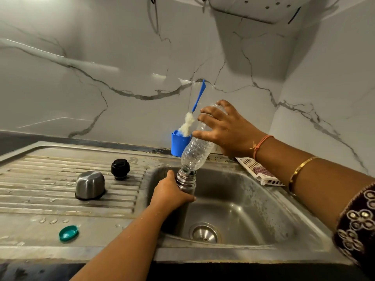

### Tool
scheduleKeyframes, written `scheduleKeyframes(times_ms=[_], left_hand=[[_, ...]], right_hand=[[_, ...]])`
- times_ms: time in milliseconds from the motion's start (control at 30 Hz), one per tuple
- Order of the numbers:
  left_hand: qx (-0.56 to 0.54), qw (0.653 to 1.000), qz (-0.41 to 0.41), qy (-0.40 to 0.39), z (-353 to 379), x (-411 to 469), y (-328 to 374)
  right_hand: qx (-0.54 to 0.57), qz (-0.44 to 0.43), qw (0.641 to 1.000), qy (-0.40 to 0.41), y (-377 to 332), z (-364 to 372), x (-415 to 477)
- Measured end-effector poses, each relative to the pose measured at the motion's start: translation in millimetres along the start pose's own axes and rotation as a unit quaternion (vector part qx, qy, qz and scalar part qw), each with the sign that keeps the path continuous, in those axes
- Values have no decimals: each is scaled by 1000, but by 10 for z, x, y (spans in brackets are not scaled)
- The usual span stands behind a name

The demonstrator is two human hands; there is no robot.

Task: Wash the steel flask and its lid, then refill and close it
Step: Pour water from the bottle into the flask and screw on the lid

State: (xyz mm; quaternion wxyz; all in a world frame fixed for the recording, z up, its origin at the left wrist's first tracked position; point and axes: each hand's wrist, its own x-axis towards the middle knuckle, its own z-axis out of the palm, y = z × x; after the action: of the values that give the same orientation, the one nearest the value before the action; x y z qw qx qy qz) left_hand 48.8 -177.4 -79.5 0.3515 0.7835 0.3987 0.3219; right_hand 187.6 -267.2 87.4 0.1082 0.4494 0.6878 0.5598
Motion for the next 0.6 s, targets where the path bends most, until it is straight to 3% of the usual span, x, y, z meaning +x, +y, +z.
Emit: scheduleKeyframes(times_ms=[600], left_hand=[[6, 1000, -23, 18, -12, 4, 8]], right_hand=[[16, 30, 999, -11, 80, -53, -59]])
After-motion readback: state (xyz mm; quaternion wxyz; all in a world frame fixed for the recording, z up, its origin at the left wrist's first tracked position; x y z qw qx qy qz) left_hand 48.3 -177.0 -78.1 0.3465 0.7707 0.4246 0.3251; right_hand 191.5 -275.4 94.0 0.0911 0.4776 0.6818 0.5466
